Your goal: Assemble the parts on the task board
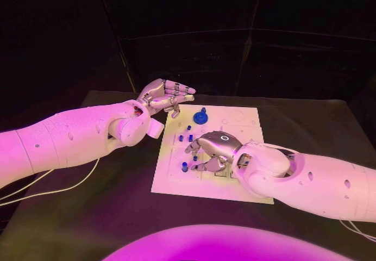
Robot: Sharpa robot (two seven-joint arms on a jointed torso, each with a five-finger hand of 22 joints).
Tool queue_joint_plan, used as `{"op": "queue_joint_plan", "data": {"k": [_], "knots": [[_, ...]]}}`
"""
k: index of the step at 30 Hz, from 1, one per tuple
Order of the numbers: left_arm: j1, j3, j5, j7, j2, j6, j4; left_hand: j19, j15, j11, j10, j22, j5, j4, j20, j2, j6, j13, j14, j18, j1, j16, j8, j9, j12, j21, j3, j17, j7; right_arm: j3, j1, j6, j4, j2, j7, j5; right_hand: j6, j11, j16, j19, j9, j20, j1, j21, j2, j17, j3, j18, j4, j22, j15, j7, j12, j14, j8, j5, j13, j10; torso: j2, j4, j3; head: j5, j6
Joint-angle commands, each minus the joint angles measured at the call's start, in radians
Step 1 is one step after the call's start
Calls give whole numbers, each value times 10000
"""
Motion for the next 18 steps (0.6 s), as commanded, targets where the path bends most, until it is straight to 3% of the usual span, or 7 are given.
{"op": "queue_joint_plan", "data": {"k": [1, 5, 8, 9, 10, 14, 18], "knots": [[13, 7, 38, 23, -43, 79, 4, -88, 5, 60, 36, -10, 50, -6, -15, 114, 17, 17, -85, 190, -8, -41, 28, -15, -40, -20, -38, -9, 66, 15, 54, -1791, 643, -726, 1072, 1765, 383, -2, -53, -89, 43, 22, 60, -64, 227, -72, -82, 97, 42, -83, 93, 84, 390, 34, 133, 116, 97, 408, -24, 2, -8, -170, 112], [12, -4, 39, 21, -71, 60, -40, -93, 5, 59, 33, -22, 51, -7, -15, 116, 14, 18, -89, 192, -6, -45, 27, -16, -42, -36, -45, -22, 64, 25, 312, -1622, 1142, -1664, 1029, 3878, 930, -366, 205, 345, 121, -104, 101, 369, 377, 381, -170, 0, 131, 596, -142, -172, 1564, 180, 397, -35, 627, 2031, -49, -36, 14, -318, 199], [12, -14, 39, 21, -80, 56, -56, -93, 5, 59, 33, -22, 51, -7, -15, 116, 14, 18, -89, 192, -6, -45, 27, -16, -42, -36, -45, -22, 64, 27, 514, -1243, 1396, -2280, 703, 5147, 1220, -683, 558, 707, 168, -399, -28, 700, 370, 1009, -380, -93, 222, 1069, -442, -452, 3024, 351, 564, -145, 1674, 3206, -72, -59, 19, -432, 228], [12, -17, 39, 22, -83, 53, -62, -93, 5, 59, 33, -22, 51, -7, -15, 116, 14, 18, -89, 192, -6, -45, 27, -16, -42, -36, -45, -22, 64, 27, 575, -1065, 1500, -2530, 556, 5505, 1261, -806, 710, 839, 191, -529, -103, 808, 453, 1261, -496, -134, 308, 1212, -550, -517, 4885, 407, 640, -148, 3773, 3361, -78, -66, 19, -490, 227], [12, -19, 39, 23, -85, 48, -68, -93, 5, 59, 33, -22, 51, -7, -15, 116, 14, 18, -89, 192, -6, -45, 27, -16, -42, -36, -45, -22, 64, 27, 629, -937, 1592, -2765, 421, 5782, 1261, -860, 829, 904, 224, -643, -245, 855, 496, 1470, -700, -106, 438, 1289, -438, -551, 6466, 427, 741, -213, 5576, 3253, -85, -74, 19, -534, 247], [8, -32, 39, 28, -73, 43, -103, -93, 5, 59, 33, -22, 51, -7, -15, 116, 14, 18, -89, 192, -6, -45, 27, -16, -42, -36, -45, -22, 64, 25, 777, -585, 1857, -3572, -199, 6198, 1379, -851, 1445, 1124, 507, -609, -707, 1049, 602, 2734, -1313, -216, 890, 1614, -555, -651, 10595, 617, 1196, 250, 10578, 3951, -101, -88, 29, -728, 325], [2, -71, 40, 29, -59, 51, -114, -95, 5, 60, 37, -27, 49, 1, -15, 113, 16, 20, -91, 193, -19, -45, 29, -16, -40, -44, -60, -27, 65, 22, 828, -447, 2013, -4204, -1041, 5334, 1462, -876, 1958, 1462, 857, -642, -692, 1394, 875, 3929, -1599, -314, 1023, 2182, -590, -690, 12367, 795, 1557, 633, 13002, 4690, -101, -80, 24, -1013, 405]]}}
